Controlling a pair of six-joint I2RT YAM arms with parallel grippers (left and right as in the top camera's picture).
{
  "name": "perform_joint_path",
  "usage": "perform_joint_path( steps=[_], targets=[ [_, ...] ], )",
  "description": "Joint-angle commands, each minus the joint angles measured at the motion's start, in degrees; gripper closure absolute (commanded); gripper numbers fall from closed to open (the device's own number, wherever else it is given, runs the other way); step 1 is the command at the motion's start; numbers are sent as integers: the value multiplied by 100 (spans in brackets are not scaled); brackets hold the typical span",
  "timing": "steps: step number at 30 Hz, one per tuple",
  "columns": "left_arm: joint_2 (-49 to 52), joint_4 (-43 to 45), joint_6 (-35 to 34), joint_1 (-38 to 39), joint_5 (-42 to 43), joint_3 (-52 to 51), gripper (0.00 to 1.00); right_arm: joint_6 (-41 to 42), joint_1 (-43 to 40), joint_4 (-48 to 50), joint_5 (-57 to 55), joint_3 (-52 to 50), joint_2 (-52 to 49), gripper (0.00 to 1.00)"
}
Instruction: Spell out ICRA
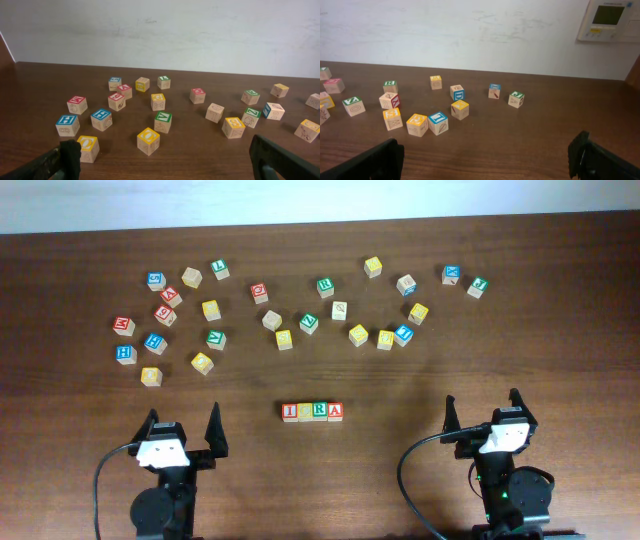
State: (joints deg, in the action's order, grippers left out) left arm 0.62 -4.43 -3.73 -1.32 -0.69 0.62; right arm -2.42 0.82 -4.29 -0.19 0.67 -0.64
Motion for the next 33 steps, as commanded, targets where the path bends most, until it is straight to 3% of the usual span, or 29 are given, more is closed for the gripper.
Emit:
perform_joint_path(
  steps=[1,33],
  targets=[
    [-33,-37,-9,-35,-39,-15,1,-33,-57,-35,-52,-35,46,2],
    [-28,-37,-9,-35,-42,-15,1,289,-57,-26,-179,-35,44,2]
  ],
)
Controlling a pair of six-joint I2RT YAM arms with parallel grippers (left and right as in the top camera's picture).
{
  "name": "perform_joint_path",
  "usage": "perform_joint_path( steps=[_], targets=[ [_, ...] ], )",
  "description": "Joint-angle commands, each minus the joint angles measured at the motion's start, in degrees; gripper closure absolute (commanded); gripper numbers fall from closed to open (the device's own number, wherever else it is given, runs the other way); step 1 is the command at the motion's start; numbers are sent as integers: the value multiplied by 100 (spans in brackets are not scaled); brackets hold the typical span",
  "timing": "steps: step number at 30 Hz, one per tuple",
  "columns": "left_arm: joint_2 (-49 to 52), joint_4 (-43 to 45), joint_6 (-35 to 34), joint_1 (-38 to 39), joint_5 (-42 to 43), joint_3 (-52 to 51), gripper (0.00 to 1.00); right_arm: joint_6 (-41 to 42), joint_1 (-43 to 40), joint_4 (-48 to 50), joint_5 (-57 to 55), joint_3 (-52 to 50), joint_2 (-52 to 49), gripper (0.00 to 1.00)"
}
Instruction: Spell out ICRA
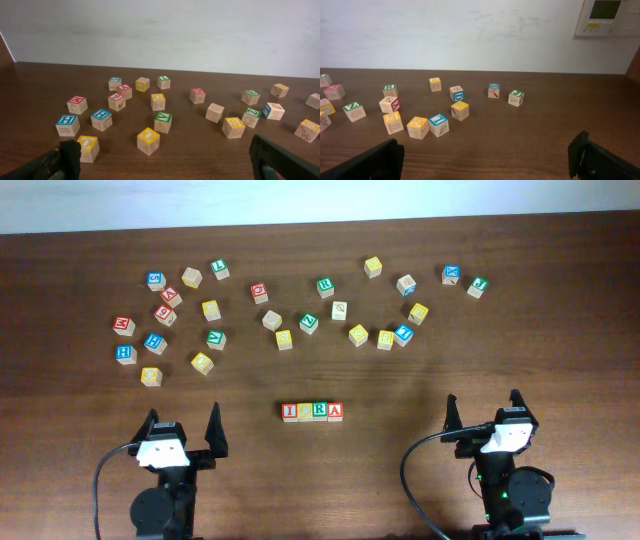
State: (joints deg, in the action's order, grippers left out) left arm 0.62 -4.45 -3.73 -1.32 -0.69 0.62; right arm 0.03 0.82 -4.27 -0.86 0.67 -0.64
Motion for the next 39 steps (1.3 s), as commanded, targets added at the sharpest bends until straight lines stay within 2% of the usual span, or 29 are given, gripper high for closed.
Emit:
perform_joint_path(
  steps=[1,15,18,39],
  targets=[
    [-28,-35,-9,-35,-42,-15,1,44,-57,-28,-111,-35,44,2],
    [-31,-33,-4,-35,-66,-15,1,44,-57,-28,-111,-35,44,2],
    [-33,-37,402,-35,-70,-15,1,44,-57,-28,-111,-35,44,2],
    [-28,-35,400,-35,-61,-15,1,44,-57,-28,-111,-35,44,2]
  ],
)
